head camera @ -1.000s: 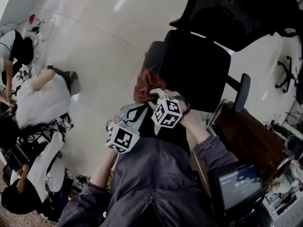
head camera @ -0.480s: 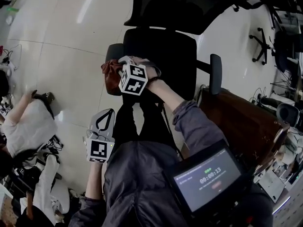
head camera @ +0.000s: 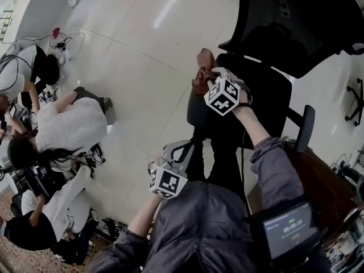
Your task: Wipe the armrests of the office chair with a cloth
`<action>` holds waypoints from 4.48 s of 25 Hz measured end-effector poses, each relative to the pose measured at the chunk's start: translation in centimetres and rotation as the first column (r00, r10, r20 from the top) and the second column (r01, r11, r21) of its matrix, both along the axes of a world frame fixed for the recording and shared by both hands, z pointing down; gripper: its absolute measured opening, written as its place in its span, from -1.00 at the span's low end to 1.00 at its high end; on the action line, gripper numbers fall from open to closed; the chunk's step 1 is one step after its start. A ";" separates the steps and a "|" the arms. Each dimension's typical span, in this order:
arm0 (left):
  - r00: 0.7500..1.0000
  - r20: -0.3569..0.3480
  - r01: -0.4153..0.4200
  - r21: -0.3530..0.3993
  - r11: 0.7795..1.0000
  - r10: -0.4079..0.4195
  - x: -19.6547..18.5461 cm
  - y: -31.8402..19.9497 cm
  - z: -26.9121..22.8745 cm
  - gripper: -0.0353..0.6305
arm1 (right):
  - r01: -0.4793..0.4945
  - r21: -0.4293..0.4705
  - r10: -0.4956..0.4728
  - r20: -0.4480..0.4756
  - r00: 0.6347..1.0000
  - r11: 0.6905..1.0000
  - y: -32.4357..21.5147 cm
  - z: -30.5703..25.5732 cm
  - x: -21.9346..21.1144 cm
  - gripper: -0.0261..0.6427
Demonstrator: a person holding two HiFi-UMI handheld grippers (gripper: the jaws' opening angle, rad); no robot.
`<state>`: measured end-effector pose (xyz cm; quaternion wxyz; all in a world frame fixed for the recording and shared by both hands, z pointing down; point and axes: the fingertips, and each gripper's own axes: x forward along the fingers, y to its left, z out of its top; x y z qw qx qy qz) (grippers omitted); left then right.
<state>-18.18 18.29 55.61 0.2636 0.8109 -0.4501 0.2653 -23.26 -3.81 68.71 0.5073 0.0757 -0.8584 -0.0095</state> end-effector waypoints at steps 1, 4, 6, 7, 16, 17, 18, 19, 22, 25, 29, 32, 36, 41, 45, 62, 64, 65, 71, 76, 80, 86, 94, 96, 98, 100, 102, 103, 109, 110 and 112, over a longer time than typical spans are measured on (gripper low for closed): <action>1.000 0.000 0.001 0.000 1.000 -0.001 -0.2 -0.1 0.0 -0.85 | 0.023 -0.009 -0.023 -0.004 1.000 1.000 1.1 0.1 -0.2 -0.86; 1.000 -0.006 0.005 0.002 1.000 -0.005 -0.6 -0.5 -0.2 -0.85 | 0.073 -0.042 -0.072 0.014 0.997 0.996 5.0 -0.3 -0.3 -0.86; 1.000 -0.012 0.003 0.003 1.000 -0.003 -0.8 -0.8 -0.3 -0.85 | 0.106 -0.083 -0.103 0.035 0.994 0.991 8.2 -0.9 -0.1 -0.86; 1.000 -0.014 0.000 0.004 1.000 0.000 -0.7 -0.9 -0.3 -0.85 | 0.125 -0.104 -0.121 0.043 0.992 0.987 9.9 -1.2 0.2 -0.86; 1.000 -0.003 -0.007 0.024 1.000 0.007 -1.6 -1.8 -0.7 -0.85 | 0.332 -0.289 -0.296 0.163 0.941 0.898 22.8 -3.6 2.6 -0.86; 1.000 -0.003 -0.006 0.023 1.000 0.006 -1.8 -1.8 -0.7 -0.85 | 0.353 -0.301 -0.313 0.176 0.934 0.886 23.3 -3.8 2.7 -0.86; 1.000 -0.004 -0.005 0.022 1.000 0.005 -2.0 -1.7 -0.6 -0.85 | 0.363 -0.305 -0.320 0.183 0.930 0.880 23.2 -3.8 2.7 -0.86; 1.000 -0.004 -0.004 0.020 1.000 0.004 -2.1 -1.6 -0.6 -0.85 | 0.359 -0.305 -0.316 0.184 0.931 0.882 22.6 -3.7 2.6 -0.86; 1.000 -0.004 0.000 0.017 1.000 0.000 -1.9 -1.3 -0.6 -0.85 | 0.294 -0.269 -0.264 0.141 0.954 0.917 17.6 -2.5 2.6 -0.86; 1.000 -0.002 0.002 0.012 1.000 -0.001 -1.6 -1.1 -0.6 -0.85 | 0.204 -0.188 -0.196 0.061 0.979 0.961 10.4 -0.9 2.4 -0.86; 1.000 -0.001 0.007 0.008 1.000 -0.007 -1.8 -1.0 -0.8 -0.85 | 0.055 -0.058 -0.056 -0.022 0.998 0.997 1.1 0.1 1.2 -0.86; 1.000 -0.008 0.009 0.008 1.000 -0.009 -1.7 -0.9 -0.9 -0.85 | -0.028 0.039 0.030 -0.041 0.999 0.999 -3.1 -0.1 0.6 -0.86; 1.000 -0.009 0.006 0.017 1.000 -0.006 -2.3 -0.9 -1.3 -0.85 | -0.026 0.028 0.027 -0.041 0.999 0.999 -2.0 0.6 -0.1 -0.86; 1.000 -0.007 -0.004 0.018 1.000 0.004 -0.9 -1.0 -0.8 -0.85 | 0.024 -0.024 -0.024 -0.006 1.000 0.999 3.8 0.1 0.4 -0.86; 1.000 -0.010 -0.022 0.026 0.999 0.022 -0.3 -1.5 -1.0 -0.85 | 0.052 -0.073 -0.050 0.029 0.998 0.996 8.2 -0.7 0.6 -0.86; 1.000 -0.005 -0.027 0.016 1.000 0.027 -1.0 -1.5 -0.3 -0.85 | 0.212 -0.195 -0.191 0.122 0.974 0.958 15.4 -1.0 1.5 -0.86; 1.000 -0.007 -0.024 0.020 1.000 0.024 -1.1 -1.5 -0.5 -0.85 | 0.175 -0.170 -0.162 0.089 0.983 0.970 12.5 -0.4 1.2 -0.86; 1.000 -0.005 -0.022 0.019 1.000 0.022 -1.1 -1.4 -0.6 -0.85 | 0.161 -0.158 -0.151 0.073 0.986 0.974 10.9 -0.2 1.1 -0.86; 1.000 0.003 -0.010 0.009 1.000 0.010 -0.9 -0.7 -0.9 -0.85 | 0.077 -0.054 -0.078 -0.011 0.997 0.996 2.8 1.0 0.5 -0.86; 1.000 0.011 0.001 0.006 1.000 -0.001 -1.4 -0.5 -1.2 -0.85 | -0.068 0.011 0.069 -0.037 0.997 0.998 -1.7 1.2 0.9 -0.86; 1.000 0.009 -0.008 0.002 1.000 0.008 -1.4 -0.4 -0.8 -0.85 | -0.027 -0.023 0.026 -0.020 0.999 0.999 1.4 0.9 0.4 -0.86; 0.999 -0.002 -0.047 0.022 0.999 0.047 0.2 -1.1 -2.0 -0.85 | 0.037 -0.097 -0.034 0.033 0.999 0.995 10.0 -1.0 1.3 -0.87; 0.996 0.001 -0.085 0.054 0.995 0.085 0.5 -2.1 -3.1 -0.85 | 0.215 -0.233 -0.199 0.091 0.976 0.948 18.8 -2.3 2.3 -0.87; 0.996 0.002 -0.094 0.060 0.994 0.094 0.2 -1.9 -3.3 -0.85 | 0.202 -0.271 -0.184 0.092 0.979 0.941 19.6 -2.5 2.5 -0.87; 0.995 0.008 -0.102 0.065 0.993 0.101 -0.1 -1.8 -3.6 -0.85 | 0.144 -0.279 -0.124 0.088 0.988 0.949 18.8 -2.7 2.2 -0.87; 0.993 0.010 -0.114 0.069 0.991 0.114 0.1 -1.9 -4.0 -0.85 | 0.096 -0.251 -0.078 0.080 0.994 0.963 17.3 -3.2 2.3 -0.87; 0.991 0.008 -0.135 0.077 0.988 0.135 0.8 -2.1 -4.5 -0.85 | 0.067 -0.216 -0.052 0.074 0.996 0.974 15.7 -4.4 3.0 -0.87; 0.989 0.008 -0.147 0.082 0.986 0.147 1.1 -2.2 -4.7 -0.85 | 0.053 -0.201 -0.039 0.073 0.997 0.978 15.0 -5.1 3.5 -0.87; 0.969 0.009 -0.245 0.126 0.961 0.246 3.4 -3.4 -6.0 -0.85 | -0.066 -0.094 0.070 0.044 0.997 0.993 12.8 -9.1 9.6 -0.87; 0.963 0.010 -0.269 0.133 0.954 0.270 4.0 -3.8 -6.3 -0.85 | -0.100 -0.080 0.103 0.034 0.994 0.992 12.4 -9.9 11.3 -0.87; 0.947 0.011 -0.318 0.147 0.937 0.320 5.3 -4.4 -7.0 -0.85 | -0.176 -0.054 0.177 0.012 0.984 0.983 11.7 -11.3 14.9 -0.86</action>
